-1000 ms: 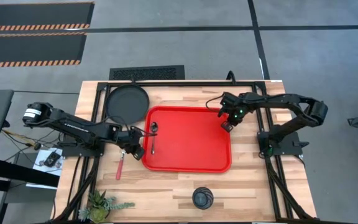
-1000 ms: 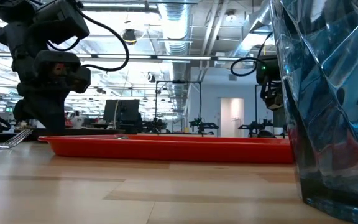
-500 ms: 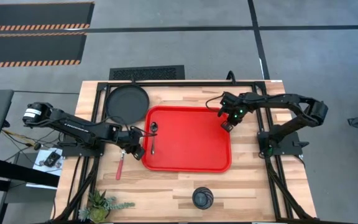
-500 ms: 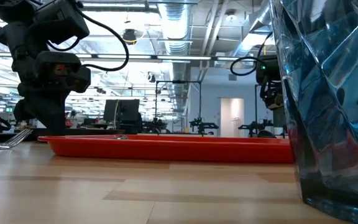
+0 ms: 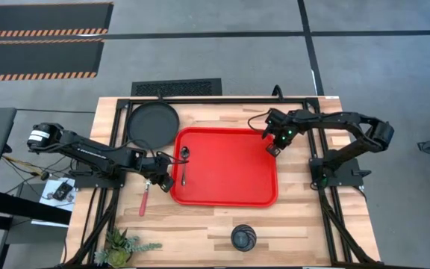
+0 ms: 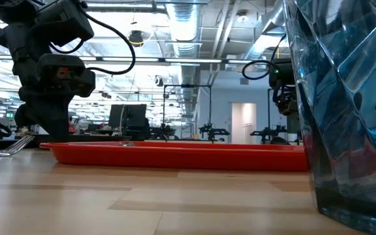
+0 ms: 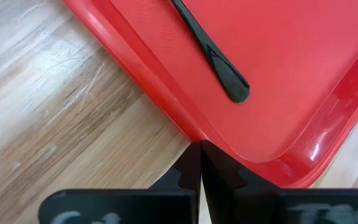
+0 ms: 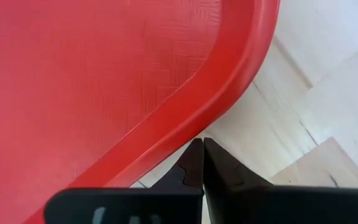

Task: Pick and place plate/cup/fork/spoon on tray
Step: Adjust the orange tray on the table

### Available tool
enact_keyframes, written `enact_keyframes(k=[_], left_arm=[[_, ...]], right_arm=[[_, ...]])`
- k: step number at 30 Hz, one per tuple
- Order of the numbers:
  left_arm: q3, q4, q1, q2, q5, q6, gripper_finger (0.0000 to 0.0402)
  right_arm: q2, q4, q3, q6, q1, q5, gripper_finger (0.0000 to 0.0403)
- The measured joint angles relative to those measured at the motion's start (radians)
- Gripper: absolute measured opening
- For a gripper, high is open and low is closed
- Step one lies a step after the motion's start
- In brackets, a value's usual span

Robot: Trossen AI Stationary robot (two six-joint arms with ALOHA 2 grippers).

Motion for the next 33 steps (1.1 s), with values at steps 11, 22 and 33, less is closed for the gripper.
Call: enact_keyframes(k=[11,22,33], left_arm=[[0.001,0.051,0.0,0.0,-0.001,0.006,0.0],[0.001,0.028,-0.003,0.0,0.016,0.007,0.0],[0.002,-0.104,-0.013,-0.001,-0.013,-0.067,0.0]], right_arm=[[-0.012,0.0,0.001,-0.01,-0.015,0.002,0.0014],[-0.045,-0.057,0.002,0.062,-0.034,-0.006,0.0005],[-0.018,-0.016,0.001,0.098,-0.033,-0.026,0.0009]])
